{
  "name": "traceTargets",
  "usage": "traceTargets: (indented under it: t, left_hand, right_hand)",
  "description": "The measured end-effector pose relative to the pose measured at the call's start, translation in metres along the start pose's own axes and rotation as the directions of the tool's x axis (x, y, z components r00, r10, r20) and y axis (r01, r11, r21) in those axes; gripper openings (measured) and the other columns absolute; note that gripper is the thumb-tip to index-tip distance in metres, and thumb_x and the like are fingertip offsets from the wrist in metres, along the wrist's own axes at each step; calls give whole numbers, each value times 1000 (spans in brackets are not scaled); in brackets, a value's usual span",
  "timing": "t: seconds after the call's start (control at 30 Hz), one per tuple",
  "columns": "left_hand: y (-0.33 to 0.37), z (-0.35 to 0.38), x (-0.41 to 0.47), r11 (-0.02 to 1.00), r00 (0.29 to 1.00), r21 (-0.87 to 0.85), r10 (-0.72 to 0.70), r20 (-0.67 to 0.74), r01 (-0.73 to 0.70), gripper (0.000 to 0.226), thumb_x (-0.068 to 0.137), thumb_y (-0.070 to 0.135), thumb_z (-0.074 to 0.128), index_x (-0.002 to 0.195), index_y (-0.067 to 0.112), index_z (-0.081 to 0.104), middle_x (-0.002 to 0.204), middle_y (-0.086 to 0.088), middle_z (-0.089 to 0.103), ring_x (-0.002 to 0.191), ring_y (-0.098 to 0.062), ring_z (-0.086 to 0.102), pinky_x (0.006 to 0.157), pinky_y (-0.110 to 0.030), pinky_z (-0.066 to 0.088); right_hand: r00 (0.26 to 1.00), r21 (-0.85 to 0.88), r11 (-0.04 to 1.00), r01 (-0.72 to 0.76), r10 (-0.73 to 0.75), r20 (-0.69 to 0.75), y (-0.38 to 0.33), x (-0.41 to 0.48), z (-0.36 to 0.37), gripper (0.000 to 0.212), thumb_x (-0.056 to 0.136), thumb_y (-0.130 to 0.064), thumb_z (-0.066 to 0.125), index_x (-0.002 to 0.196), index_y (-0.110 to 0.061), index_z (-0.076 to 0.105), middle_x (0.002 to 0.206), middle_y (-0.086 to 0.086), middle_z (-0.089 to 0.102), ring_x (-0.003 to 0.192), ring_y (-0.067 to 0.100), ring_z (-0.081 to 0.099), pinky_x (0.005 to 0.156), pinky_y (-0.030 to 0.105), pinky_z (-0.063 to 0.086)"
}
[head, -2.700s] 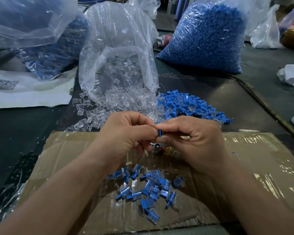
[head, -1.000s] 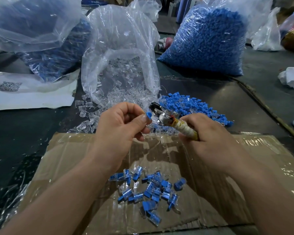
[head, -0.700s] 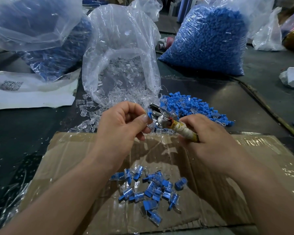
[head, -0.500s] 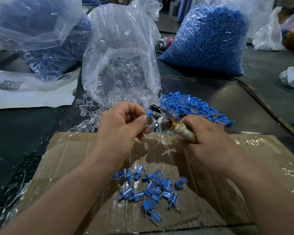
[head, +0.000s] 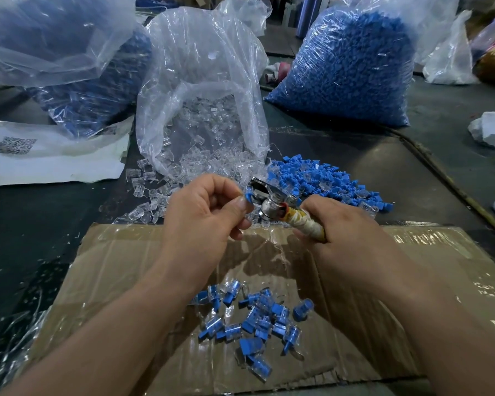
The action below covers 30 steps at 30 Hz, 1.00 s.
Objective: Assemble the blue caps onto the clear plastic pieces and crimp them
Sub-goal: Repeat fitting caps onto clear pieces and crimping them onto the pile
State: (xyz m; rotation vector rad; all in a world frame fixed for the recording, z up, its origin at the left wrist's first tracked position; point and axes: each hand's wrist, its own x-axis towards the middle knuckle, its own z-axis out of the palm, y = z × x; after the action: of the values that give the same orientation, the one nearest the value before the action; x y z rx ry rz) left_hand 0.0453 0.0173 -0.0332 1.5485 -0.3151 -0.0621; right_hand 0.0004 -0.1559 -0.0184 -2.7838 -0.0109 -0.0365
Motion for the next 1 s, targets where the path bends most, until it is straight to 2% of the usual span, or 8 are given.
traceTargets:
  t: [0.33,0.5,0.67,0.73,0.8,0.9,1.0]
  left_hand:
    - [1,0,0,999,999,40,2,-32,-1,19,81,-4,59,72,12,58,60,3,63,52,-6,60,49,-17,50]
    - [1,-1,1,999,998,49,-17,-54,20,19,81,-3,60,72,13,58,60,6,65,52,-6,61,50,-18,51]
    - [4,-5,3,994,995,-89,-65,-82,57,13,76,0,63,73,12,61,66,-3,68,51,-8,59,46,-17,47]
    - [8,-5,2,987,996,-134,-83,21,85,6,69,9,65,68,14,65,65,-5,69,48,-9,57,44,-17,46]
    - [11,-5,0,980,976,-133,-120,180,146,8,62,16,65,68,16,70,63,-4,68,47,-8,56,43,-15,45]
    - [12,-4,-3,972,915,-78,-178,363,220,18,57,20,67,71,10,72,60,-5,67,46,-8,56,44,-14,45]
    - [12,-3,-4,979,854,13,-185,486,205,21,55,22,71,73,12,72,58,-4,66,49,-10,56,46,-15,46]
  right_hand:
    - [998,-15,1000,-15,14,-64,-1,-1,5,13,84,-25,58,81,-27,45,76,-11,49,68,2,42,54,23,30]
    - [999,14,1000,13,-13,-51,4,0,4,14,85,-25,58,96,-29,50,90,-15,50,84,7,44,69,27,34]
    - [1000,-60,998,0,1,22,14,1,-2,25,85,-24,58,108,-32,51,91,-19,43,87,4,41,73,23,31]
    - [999,-68,998,-2,5,46,14,1,-3,25,85,-28,59,109,-33,51,92,-19,45,89,4,44,75,24,34]
    - [998,-63,998,6,-1,67,14,0,-3,26,83,-33,61,107,-34,52,93,-18,47,88,4,45,75,25,37]
    - [995,-90,996,13,-4,104,13,0,-2,25,78,-43,63,100,-36,54,91,-20,48,84,0,45,72,24,40]
    - [991,-140,990,17,2,135,13,1,-1,33,69,-57,61,93,-36,55,89,-17,51,82,-1,45,73,28,45]
